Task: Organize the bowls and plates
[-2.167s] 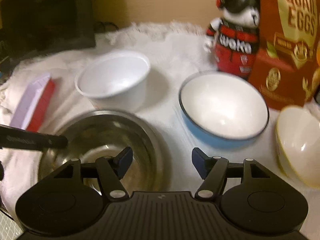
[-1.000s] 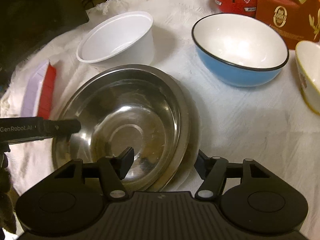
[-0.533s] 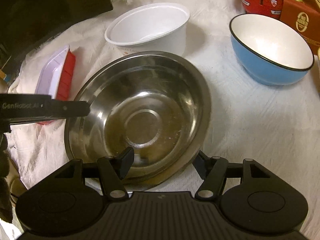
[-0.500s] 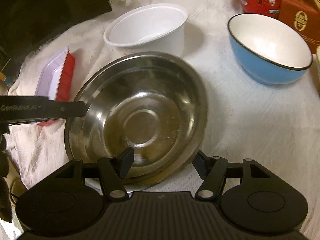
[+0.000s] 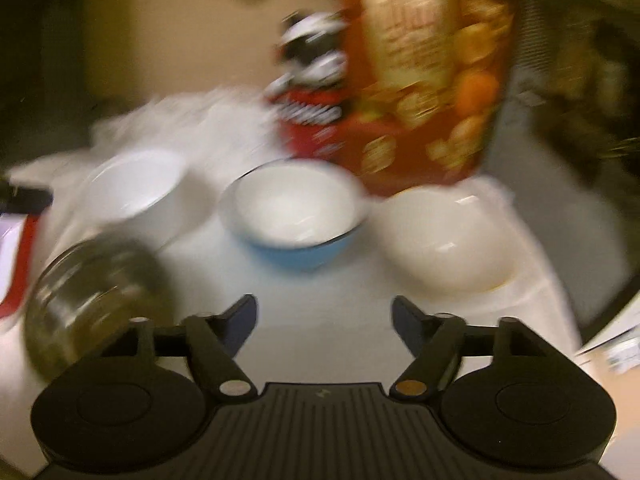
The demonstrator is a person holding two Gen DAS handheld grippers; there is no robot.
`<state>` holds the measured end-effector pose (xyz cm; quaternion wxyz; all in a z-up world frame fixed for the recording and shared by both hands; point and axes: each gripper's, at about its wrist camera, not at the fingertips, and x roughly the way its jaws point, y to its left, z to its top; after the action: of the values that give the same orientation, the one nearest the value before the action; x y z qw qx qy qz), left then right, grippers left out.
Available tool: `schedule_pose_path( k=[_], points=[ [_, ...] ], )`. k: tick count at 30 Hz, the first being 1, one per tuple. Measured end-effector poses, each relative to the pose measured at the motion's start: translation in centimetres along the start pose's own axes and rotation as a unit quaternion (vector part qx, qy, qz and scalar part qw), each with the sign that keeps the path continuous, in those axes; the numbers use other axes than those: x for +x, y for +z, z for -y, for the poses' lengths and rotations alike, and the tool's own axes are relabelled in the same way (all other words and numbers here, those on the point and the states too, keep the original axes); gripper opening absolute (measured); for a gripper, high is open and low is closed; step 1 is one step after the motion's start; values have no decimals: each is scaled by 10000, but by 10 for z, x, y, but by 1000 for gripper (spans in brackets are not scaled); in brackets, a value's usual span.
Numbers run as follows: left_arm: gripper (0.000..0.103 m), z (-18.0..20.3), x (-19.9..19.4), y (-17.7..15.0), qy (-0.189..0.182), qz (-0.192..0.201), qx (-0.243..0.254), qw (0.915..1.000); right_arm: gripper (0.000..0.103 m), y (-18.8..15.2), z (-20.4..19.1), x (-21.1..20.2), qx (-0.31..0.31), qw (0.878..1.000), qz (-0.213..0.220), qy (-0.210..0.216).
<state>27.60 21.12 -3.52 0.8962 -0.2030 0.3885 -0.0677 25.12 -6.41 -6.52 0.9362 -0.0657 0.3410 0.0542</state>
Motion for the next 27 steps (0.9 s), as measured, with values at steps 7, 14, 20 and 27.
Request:
schedule_pose_path(
  k=[7,14,20,27],
  points=[
    [25,91,98,-1,-851,-819,-593,9912,84,23,105,44,237,9986,-391,257],
    [25,172,187,-12,-524,-1169,-362,9911,84,36,153,110,84,9981,-530,318],
    [30,182,225,-21,-39,-1155,-610,9914,73,45,169,171,433,9947,-726,583],
    [24,182,223,-21,212,-1261,-489,9906,42,42,171,187,616,9846,-1160,1155]
  ],
)
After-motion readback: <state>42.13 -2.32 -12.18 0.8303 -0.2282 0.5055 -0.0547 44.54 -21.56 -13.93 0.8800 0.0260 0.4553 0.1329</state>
